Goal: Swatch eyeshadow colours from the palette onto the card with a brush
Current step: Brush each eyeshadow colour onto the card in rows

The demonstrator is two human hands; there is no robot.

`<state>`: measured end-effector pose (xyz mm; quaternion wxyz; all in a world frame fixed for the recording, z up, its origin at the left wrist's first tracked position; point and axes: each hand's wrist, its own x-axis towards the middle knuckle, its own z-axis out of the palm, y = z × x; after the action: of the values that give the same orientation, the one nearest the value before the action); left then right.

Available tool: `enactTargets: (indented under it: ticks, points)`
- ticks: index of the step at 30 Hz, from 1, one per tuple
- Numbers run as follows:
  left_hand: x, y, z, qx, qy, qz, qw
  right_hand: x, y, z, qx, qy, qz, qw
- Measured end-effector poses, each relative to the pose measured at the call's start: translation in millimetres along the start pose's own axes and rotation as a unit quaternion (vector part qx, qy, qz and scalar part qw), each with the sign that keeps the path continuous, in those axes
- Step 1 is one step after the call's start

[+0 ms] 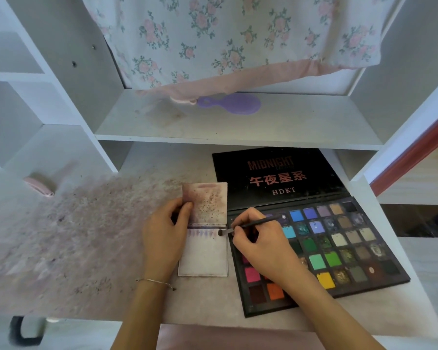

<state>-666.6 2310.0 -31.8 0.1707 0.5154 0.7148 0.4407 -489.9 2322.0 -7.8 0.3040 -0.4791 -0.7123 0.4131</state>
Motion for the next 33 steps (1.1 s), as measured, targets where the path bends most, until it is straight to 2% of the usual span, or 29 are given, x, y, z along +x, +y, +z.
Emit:
enactTargets:
  ticks: [27,33]
  points:
    - [1.3,2.3,1.3,0.019,0.0,-0.002,1.0,0.4,3.0,-0.5,-0.008,-0.007,-0.02,1.0]
    - [0.9,1.8,0.9,0.012,0.001,0.005,1.0,-7.3,-1.0,-9.1,0.071,0.06,-0.061,0.994]
